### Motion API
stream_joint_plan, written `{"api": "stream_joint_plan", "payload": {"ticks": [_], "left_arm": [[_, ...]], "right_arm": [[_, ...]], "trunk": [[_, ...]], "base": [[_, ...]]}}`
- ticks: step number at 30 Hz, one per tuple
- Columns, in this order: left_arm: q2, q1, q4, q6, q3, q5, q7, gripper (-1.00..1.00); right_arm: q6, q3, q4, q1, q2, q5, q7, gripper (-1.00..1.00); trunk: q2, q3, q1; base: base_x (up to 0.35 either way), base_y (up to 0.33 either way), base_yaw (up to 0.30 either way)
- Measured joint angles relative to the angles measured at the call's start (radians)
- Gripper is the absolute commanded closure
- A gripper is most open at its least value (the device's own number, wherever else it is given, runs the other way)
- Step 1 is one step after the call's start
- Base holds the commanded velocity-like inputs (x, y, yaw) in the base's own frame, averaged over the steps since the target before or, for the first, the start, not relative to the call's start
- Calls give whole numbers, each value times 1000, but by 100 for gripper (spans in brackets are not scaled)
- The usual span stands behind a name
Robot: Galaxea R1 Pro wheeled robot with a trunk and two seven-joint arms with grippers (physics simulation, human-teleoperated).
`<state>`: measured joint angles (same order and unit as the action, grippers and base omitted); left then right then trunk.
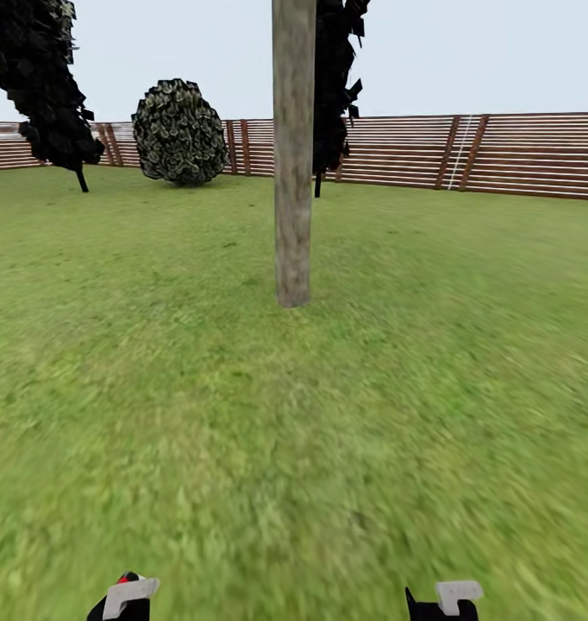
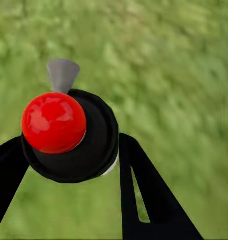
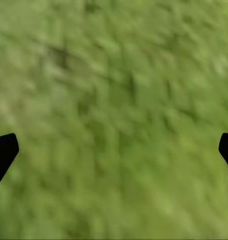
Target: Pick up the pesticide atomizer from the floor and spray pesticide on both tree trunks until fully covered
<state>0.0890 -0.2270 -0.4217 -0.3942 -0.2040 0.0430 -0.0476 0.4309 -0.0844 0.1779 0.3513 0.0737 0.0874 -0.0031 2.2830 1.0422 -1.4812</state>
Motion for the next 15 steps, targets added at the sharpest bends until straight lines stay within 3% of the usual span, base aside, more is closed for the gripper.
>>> {"api": "stream_joint_plan", "payload": {"ticks": [15], "left_arm": [[0, 0, 0, 0, 0, 0, 0, 100]], "right_arm": [[0, 0, 0, 0, 0, 0, 0, -100]], "trunk": [[0, 0, 0]], "base": [[337, 0, 0]]}}
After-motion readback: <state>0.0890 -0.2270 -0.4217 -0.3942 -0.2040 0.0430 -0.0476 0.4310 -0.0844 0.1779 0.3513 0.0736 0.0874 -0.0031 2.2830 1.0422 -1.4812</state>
